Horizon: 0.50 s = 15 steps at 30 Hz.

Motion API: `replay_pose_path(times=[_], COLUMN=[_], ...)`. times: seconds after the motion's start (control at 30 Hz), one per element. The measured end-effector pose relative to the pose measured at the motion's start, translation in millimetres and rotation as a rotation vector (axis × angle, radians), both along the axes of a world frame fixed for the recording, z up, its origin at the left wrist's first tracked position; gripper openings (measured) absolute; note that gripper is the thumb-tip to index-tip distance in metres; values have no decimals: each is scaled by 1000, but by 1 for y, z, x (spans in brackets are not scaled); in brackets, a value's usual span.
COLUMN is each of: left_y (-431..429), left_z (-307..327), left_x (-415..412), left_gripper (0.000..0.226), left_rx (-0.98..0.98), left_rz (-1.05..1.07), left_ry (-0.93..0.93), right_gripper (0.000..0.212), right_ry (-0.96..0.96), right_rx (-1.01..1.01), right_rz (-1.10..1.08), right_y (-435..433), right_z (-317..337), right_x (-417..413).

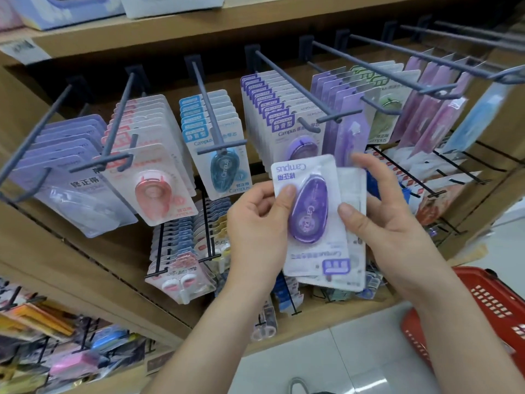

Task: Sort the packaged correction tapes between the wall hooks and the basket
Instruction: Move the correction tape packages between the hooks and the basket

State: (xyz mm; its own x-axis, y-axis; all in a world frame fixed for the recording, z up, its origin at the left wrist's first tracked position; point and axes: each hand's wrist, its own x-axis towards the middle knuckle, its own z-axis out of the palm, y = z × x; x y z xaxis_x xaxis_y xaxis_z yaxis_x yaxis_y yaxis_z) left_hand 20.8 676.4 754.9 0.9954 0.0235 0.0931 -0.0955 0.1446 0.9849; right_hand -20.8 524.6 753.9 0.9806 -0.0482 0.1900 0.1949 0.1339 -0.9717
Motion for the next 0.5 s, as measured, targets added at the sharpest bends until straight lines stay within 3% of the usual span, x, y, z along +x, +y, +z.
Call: replay_pose_path(times=[0.1, 0.23, 0.3, 0.4, 0.5], left_y=[5, 13, 17, 30, 36], left_z=[-1, -1, 1, -2, -8], left_x=[4, 9, 8, 2, -7], left_gripper=[15, 18, 16, 41, 34], left_rx=[155, 303, 275, 209, 250], left_rz=[-159, -266, -319, -483, -577], left_ry=[-13, -8, 38, 211, 263], right_gripper=[63, 33, 24, 14, 10], right_ry=[30, 32, 32, 31, -1], right_rx=[-79, -70, 58, 180, 189], right_rz=[-14, 0, -90, -285, -387], right_y=[-3, -3, -2, -4, -4], right_z=[0, -5, -9, -15, -19], right_x=[0, 4, 7, 10, 10])
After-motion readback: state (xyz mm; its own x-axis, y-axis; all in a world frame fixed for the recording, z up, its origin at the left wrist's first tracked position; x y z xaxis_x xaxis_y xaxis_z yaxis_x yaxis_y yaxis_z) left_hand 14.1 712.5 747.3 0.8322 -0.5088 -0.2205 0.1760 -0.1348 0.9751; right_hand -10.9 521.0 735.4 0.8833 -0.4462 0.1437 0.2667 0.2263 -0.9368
